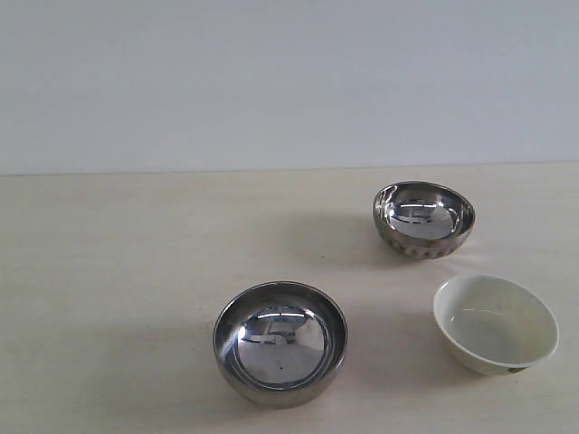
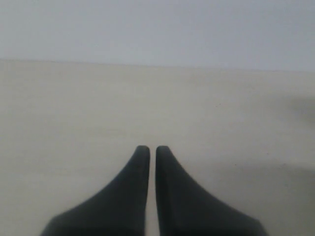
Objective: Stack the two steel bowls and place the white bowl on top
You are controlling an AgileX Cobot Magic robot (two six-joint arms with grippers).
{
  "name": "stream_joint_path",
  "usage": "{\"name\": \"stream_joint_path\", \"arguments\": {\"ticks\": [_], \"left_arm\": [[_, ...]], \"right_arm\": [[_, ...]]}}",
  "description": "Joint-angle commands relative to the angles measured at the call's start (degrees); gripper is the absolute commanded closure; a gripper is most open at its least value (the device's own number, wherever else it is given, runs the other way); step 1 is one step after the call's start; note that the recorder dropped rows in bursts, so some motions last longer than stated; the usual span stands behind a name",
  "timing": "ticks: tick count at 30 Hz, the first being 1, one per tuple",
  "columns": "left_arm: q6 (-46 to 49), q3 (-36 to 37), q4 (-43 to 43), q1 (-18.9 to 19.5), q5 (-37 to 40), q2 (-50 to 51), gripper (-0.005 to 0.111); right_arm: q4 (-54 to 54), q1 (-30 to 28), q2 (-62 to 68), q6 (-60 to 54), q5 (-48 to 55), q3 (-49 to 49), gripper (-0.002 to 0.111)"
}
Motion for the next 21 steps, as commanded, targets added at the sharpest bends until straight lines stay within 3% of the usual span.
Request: {"name": "stream_joint_path", "arguments": {"ticks": [1,6,21], "left_arm": [[2.4,0.2,-0.4,0.1,0.0,-0.1,0.103],[12.5,0.2,-0.4,0.1,0.0,-0.1,0.103],[12.5,0.2,-0.5,0.1,0.0,-0.1,0.103]], "right_arm": [[-0.4,-0.2,-0.3,0.0,-0.2,0.0,0.108],[-0.4,-0.2,-0.3,0.0,-0.2,0.0,0.108],[-0.4,-0.2,-0.3,0.0,-0.2,0.0,0.108]]}}
